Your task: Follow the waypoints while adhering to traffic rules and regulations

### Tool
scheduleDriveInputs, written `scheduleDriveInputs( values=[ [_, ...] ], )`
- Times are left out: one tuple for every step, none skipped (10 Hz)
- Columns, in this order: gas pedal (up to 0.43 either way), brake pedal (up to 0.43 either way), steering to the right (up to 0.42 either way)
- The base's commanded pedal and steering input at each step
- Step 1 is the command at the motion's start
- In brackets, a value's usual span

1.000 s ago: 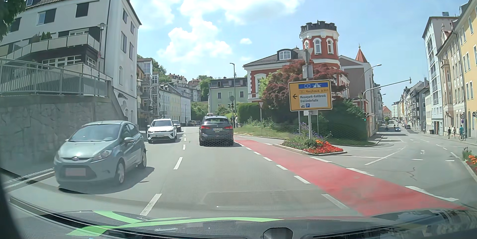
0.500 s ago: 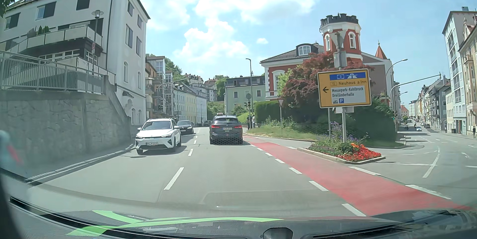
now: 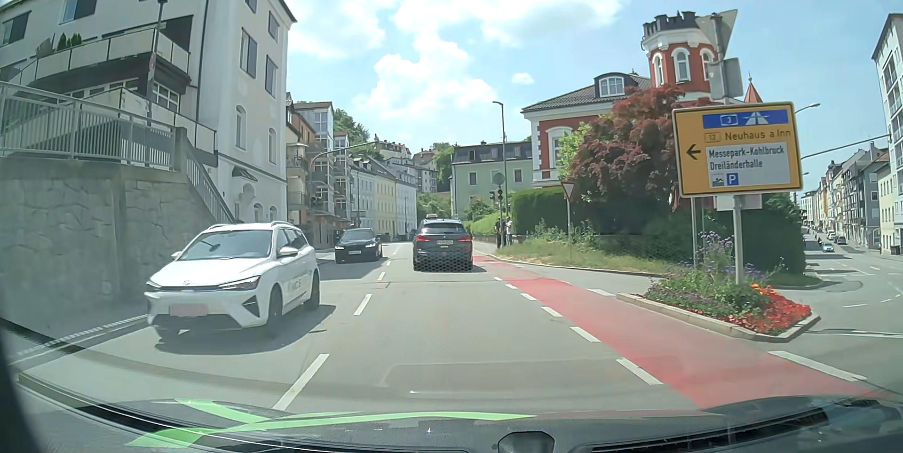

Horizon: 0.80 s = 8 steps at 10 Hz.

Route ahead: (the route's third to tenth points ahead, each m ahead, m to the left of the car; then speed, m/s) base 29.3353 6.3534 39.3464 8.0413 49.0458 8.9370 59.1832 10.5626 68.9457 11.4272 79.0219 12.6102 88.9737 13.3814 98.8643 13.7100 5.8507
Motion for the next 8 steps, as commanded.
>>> scheduleDriveInputs(
  values=[
    [0.177,0.0,-0.042],
    [0.177,0.0,-0.042],
    [0.177,0.0,-0.042],
    [0.177,0.0,-0.045],
    [0.177,0.0,-0.051],
    [0.177,0.0,-0.053],
    [0.177,0.0,-0.053],
    [0.189,0.0,-0.054]
  ],
)
